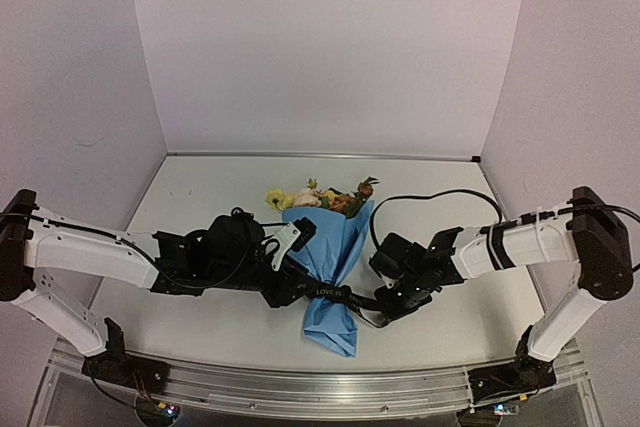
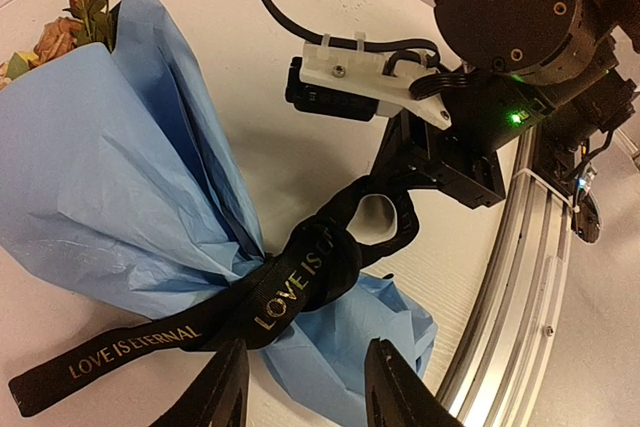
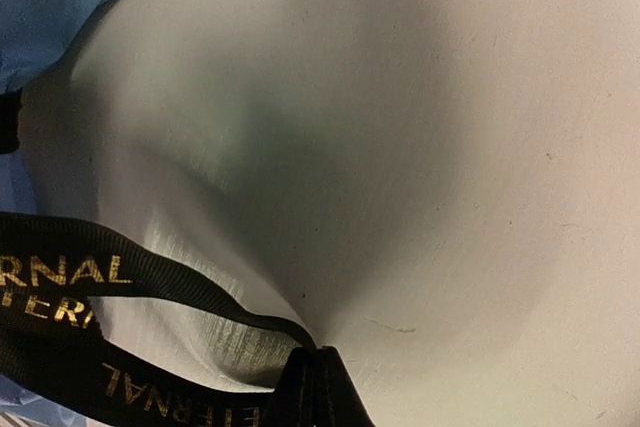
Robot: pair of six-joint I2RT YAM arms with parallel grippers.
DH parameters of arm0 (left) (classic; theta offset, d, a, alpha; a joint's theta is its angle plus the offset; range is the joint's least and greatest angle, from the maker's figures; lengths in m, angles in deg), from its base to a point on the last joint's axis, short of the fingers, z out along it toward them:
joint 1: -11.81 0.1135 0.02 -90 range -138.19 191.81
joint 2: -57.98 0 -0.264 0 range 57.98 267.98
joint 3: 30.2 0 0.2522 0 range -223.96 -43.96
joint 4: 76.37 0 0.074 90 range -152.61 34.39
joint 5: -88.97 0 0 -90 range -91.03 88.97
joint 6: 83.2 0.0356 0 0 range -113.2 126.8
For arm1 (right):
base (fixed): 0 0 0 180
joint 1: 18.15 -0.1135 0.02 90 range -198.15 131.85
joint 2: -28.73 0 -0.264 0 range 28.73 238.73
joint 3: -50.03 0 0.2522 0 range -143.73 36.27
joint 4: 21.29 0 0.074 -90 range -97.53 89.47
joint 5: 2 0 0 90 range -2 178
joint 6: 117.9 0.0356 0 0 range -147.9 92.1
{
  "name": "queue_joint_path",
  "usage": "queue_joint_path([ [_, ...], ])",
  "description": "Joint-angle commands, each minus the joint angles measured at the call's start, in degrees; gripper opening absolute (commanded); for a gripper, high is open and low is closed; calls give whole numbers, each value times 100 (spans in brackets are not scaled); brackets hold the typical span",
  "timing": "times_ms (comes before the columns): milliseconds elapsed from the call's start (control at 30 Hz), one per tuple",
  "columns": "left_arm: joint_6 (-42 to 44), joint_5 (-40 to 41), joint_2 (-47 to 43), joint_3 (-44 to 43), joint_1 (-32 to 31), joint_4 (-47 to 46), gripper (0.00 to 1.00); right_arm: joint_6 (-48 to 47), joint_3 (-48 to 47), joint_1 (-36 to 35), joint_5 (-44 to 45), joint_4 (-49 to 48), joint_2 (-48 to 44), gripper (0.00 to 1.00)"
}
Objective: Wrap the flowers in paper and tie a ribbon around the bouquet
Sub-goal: Pick up the right side of the half-tied ribbon from the center of the board, then pass from the right arm to the left
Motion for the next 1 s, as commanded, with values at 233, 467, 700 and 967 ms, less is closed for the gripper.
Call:
queue_joint_path([
  [233,529,152,75,-230,-371,-392,41,775,-1597,-82,-1589,2001,-785,0],
  [467,700,600,143,-98,-715,-491,42,1991,-2370,-268,-2163,1914,-101,0],
  [700,704,744,172,71,-941,-551,45,2924,-2861,-427,-2021,1646,322,0],
  [967,442,1363,228,520,-1219,-1242,47,4207,-2718,-429,-1955,565,476,0],
])
